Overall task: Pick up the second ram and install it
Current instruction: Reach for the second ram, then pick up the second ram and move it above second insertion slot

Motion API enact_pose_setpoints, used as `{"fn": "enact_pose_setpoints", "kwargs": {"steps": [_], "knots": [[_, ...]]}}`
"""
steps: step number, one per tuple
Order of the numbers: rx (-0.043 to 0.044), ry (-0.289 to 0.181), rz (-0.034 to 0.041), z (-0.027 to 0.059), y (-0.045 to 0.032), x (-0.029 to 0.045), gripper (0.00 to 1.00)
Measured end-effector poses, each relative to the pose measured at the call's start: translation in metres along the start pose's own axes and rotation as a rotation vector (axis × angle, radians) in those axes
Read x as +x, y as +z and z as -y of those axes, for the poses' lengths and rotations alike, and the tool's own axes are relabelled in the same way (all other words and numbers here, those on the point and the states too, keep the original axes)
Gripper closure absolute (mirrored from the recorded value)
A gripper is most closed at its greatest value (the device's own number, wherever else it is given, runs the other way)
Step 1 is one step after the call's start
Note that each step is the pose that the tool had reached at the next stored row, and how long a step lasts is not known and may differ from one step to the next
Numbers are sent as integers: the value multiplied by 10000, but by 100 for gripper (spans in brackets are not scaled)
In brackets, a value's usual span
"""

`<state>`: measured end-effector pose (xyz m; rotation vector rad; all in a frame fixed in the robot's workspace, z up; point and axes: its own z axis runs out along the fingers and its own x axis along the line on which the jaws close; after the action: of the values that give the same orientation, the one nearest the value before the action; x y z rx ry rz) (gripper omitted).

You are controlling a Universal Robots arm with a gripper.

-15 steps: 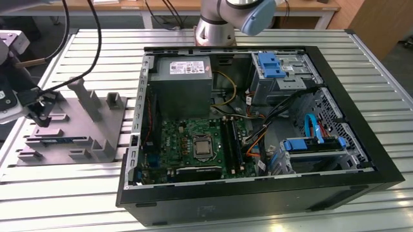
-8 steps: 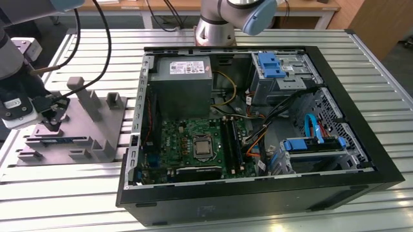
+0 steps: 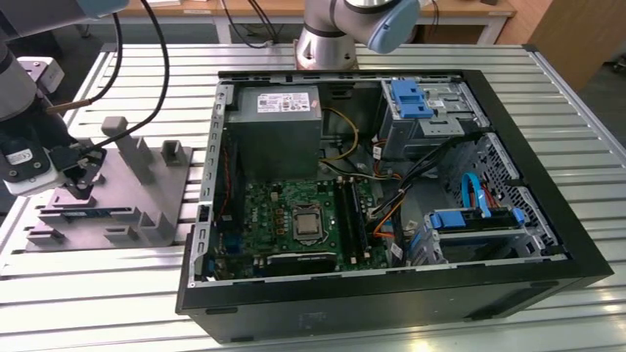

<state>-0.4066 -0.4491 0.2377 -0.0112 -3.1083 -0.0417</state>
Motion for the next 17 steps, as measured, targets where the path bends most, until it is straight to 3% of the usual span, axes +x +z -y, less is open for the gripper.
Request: {"fn": "enact_pose_setpoints", "kwargs": {"steps": [10,17], "knots": [[2,-102,-2,0,0,-2,90],[44,-1332,-35,0,1,-2,90]]}}
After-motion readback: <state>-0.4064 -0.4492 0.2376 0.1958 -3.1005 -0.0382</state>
